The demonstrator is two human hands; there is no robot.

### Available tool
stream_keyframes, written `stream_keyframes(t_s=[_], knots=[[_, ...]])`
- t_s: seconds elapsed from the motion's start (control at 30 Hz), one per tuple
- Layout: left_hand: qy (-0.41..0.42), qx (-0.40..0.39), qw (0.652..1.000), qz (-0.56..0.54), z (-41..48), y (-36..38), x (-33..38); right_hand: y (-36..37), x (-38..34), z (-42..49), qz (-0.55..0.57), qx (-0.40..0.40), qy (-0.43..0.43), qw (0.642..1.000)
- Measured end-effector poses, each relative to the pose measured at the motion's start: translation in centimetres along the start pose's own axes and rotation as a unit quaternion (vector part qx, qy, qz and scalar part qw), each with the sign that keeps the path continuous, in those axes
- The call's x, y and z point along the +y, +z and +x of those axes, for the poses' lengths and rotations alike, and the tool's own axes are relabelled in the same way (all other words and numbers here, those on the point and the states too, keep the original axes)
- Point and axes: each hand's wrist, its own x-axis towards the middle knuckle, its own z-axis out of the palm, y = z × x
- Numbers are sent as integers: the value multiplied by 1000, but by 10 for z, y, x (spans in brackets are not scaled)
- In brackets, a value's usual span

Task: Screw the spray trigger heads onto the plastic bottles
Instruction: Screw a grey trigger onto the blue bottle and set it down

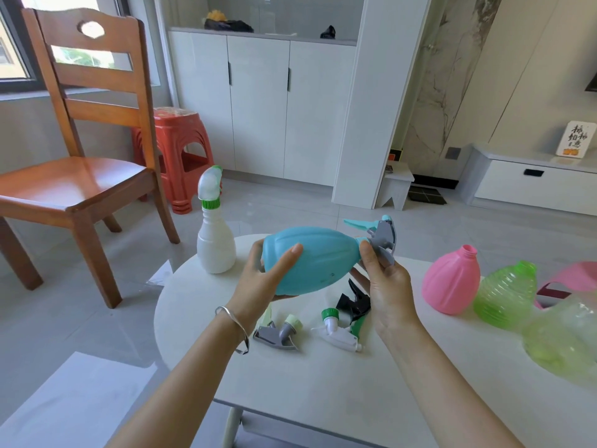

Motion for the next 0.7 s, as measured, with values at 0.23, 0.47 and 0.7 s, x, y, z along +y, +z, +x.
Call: stream_keyframes(t_s=[0.23,0.47,0.7], knots=[[-68,4,995,-69,11,-22,6,30,0,9,-33,-87,6,996],[-148,-30,969,-195,26,-51,6,76,19,13,-123,-261,14,957],[-81,115,988,60,36,-96,15,101,39,46,-212,-242,-21,947]])
